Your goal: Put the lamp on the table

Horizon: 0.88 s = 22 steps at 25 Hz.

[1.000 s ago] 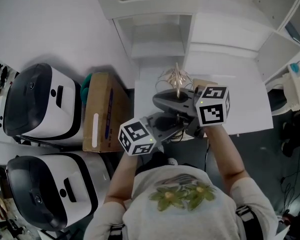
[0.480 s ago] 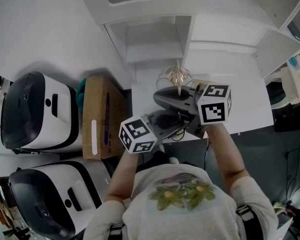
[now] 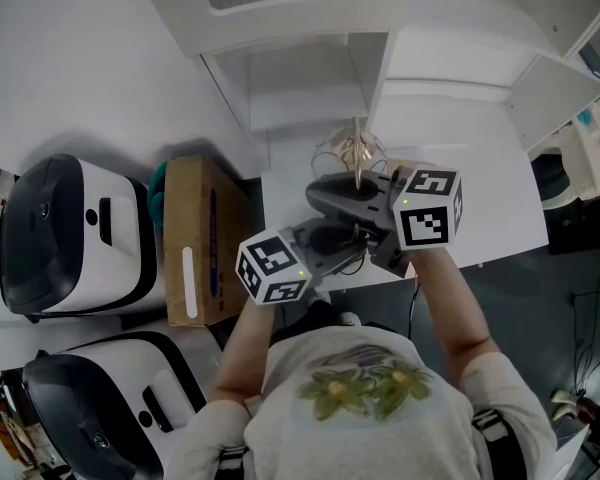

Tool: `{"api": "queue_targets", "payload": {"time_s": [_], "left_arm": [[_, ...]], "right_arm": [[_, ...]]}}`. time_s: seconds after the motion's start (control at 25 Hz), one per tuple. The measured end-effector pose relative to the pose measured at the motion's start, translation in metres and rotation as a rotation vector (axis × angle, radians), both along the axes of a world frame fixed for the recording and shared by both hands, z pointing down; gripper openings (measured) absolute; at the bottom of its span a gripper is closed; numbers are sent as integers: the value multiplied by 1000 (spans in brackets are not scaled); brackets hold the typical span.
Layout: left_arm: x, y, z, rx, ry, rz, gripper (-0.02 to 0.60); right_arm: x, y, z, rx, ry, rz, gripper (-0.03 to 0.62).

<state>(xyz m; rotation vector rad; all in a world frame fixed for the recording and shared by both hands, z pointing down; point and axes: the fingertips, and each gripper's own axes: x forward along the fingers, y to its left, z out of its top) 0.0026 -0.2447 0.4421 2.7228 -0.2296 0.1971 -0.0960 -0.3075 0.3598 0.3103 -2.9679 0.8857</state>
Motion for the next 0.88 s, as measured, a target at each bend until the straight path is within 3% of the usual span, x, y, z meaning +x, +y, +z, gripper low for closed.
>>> {"api": "queue_targets", "payload": {"time_s": [0.88], "left_arm": [[-11,10,8,-31,16,14,57]], "right_arm": [[-6,16,3,-17,-55,-39,31]]}}
